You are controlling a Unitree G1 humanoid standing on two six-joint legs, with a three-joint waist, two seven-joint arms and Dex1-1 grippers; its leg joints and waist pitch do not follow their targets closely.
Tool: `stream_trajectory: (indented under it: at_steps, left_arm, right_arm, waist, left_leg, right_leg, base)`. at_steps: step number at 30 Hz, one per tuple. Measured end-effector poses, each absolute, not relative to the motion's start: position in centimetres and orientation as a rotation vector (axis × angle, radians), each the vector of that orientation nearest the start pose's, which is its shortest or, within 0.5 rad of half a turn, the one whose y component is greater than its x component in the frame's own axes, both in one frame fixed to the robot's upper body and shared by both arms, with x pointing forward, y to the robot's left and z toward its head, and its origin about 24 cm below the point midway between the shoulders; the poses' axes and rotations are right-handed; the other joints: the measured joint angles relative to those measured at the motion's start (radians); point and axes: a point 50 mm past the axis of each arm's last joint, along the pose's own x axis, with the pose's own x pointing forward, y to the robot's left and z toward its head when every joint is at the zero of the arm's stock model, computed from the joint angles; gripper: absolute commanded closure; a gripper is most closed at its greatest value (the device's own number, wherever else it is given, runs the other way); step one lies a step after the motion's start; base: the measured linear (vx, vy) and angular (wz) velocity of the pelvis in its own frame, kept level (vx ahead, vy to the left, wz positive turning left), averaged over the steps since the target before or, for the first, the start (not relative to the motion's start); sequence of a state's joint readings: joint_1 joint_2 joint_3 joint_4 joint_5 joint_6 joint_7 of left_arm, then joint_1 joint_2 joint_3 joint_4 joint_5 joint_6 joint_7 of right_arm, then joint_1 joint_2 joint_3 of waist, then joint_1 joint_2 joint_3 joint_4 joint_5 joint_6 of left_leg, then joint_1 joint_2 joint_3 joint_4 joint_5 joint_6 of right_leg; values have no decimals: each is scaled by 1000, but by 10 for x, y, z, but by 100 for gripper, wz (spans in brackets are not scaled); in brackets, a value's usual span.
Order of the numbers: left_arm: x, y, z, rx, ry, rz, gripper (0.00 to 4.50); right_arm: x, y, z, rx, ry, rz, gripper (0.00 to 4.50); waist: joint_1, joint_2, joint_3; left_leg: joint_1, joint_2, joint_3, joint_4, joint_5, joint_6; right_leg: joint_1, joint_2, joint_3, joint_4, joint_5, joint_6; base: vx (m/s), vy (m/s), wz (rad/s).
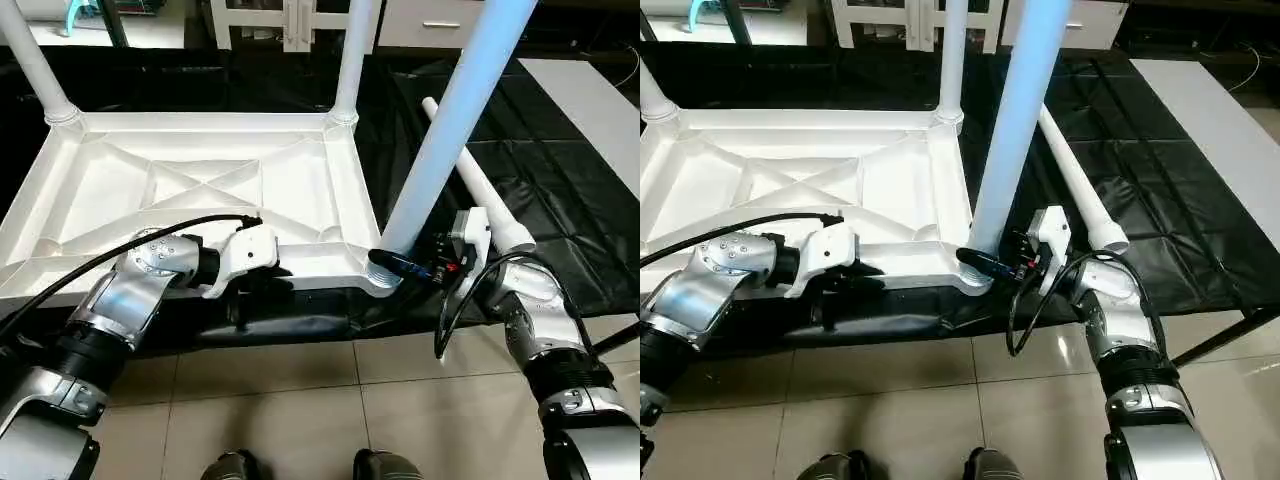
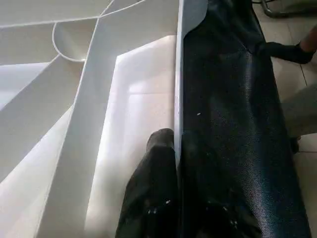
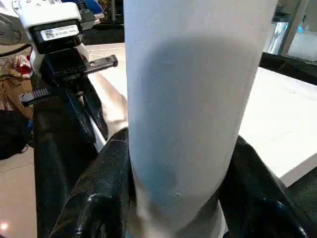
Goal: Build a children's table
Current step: Insert table leg to table base
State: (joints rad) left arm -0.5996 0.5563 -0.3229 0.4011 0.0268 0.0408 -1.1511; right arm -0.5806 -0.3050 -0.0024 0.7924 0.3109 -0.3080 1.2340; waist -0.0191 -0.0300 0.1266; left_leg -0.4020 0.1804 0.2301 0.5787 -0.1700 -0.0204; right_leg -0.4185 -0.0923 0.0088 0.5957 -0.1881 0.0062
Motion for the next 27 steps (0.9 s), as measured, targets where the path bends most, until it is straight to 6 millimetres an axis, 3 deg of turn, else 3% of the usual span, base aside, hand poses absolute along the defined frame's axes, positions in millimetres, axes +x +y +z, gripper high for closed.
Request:
stream_trajectory:
  at_steps: [27]
  left_arm:
    - [321,162,93,696,330,-1250,450]
  right_arm:
    - [324,-162,68,-2,-92,1100,259]
  waist:
    - [-2,1,0]
  left_leg:
    - [1,0,0,1,0,0]
  right_leg:
    - [1,0,0,0,0,0]
  base:
    - [0,0,0]
